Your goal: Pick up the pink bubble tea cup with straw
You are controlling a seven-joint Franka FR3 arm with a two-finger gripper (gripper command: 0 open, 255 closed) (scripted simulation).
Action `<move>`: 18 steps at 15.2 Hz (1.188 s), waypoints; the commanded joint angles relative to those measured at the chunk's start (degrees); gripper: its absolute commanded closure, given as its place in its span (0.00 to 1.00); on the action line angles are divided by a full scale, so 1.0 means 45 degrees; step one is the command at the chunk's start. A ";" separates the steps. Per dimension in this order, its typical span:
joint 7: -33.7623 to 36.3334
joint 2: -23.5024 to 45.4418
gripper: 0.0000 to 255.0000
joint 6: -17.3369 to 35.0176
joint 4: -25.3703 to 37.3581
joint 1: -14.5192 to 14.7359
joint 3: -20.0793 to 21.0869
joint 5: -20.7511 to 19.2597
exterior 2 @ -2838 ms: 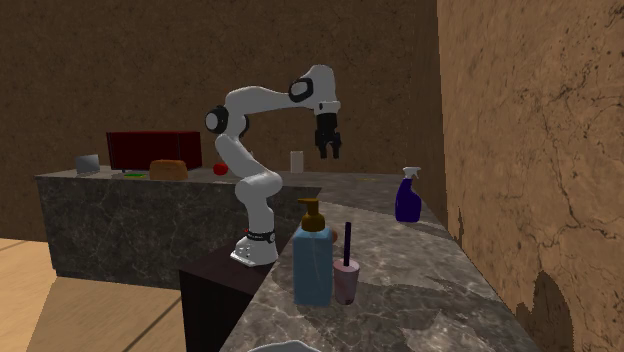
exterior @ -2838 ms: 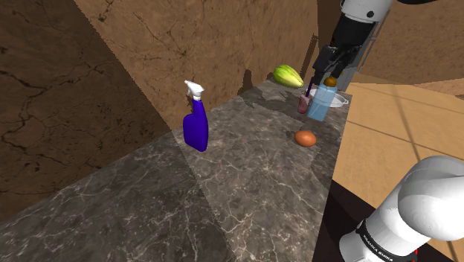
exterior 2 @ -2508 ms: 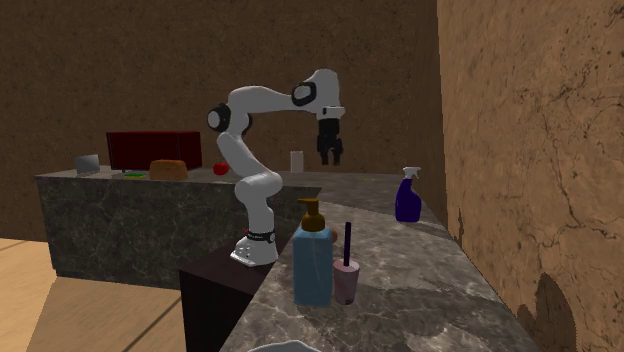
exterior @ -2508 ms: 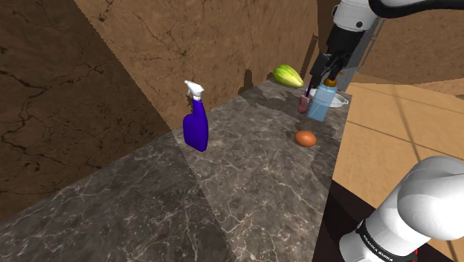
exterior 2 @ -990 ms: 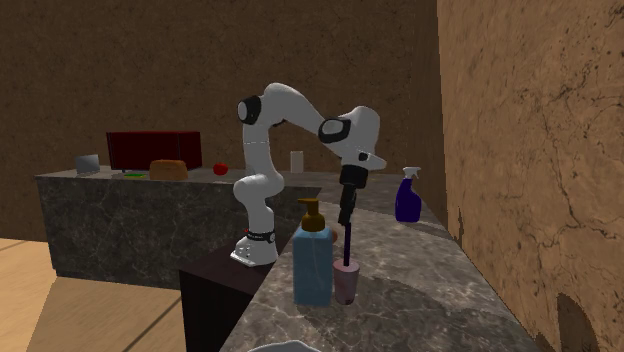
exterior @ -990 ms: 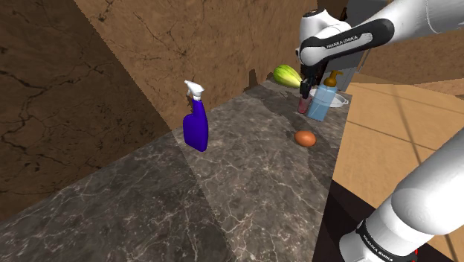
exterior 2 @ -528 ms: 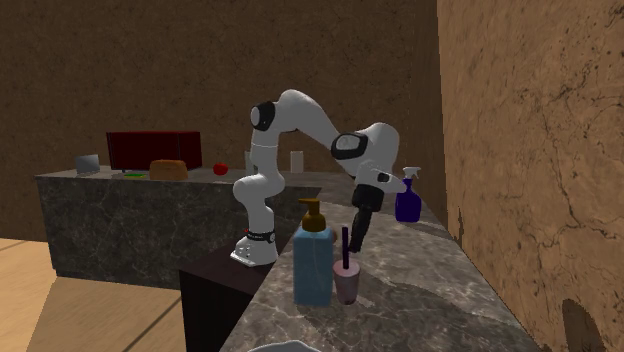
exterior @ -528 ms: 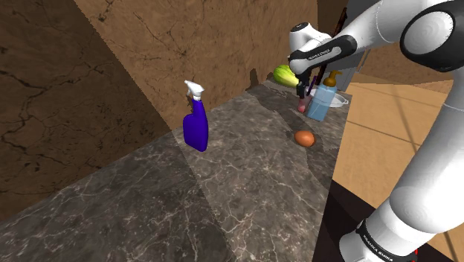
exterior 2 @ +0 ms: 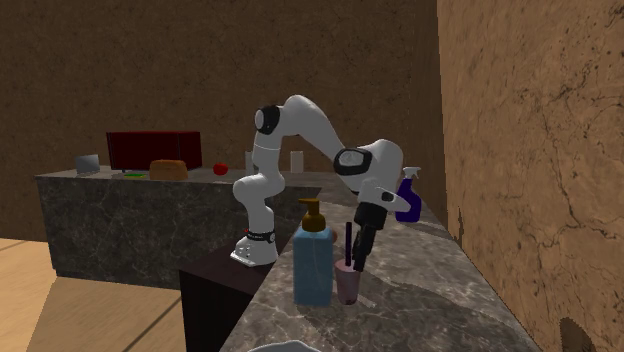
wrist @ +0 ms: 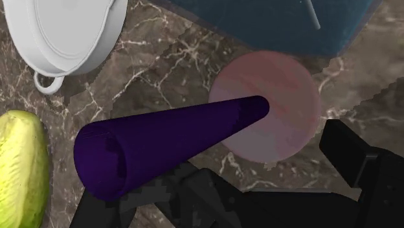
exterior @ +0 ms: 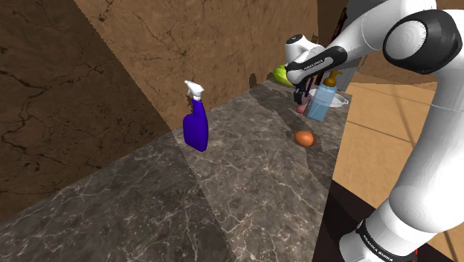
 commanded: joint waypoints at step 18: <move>-0.0337 -0.0294 1.00 -0.0537 0.0317 0.0028 0.0037 0.0143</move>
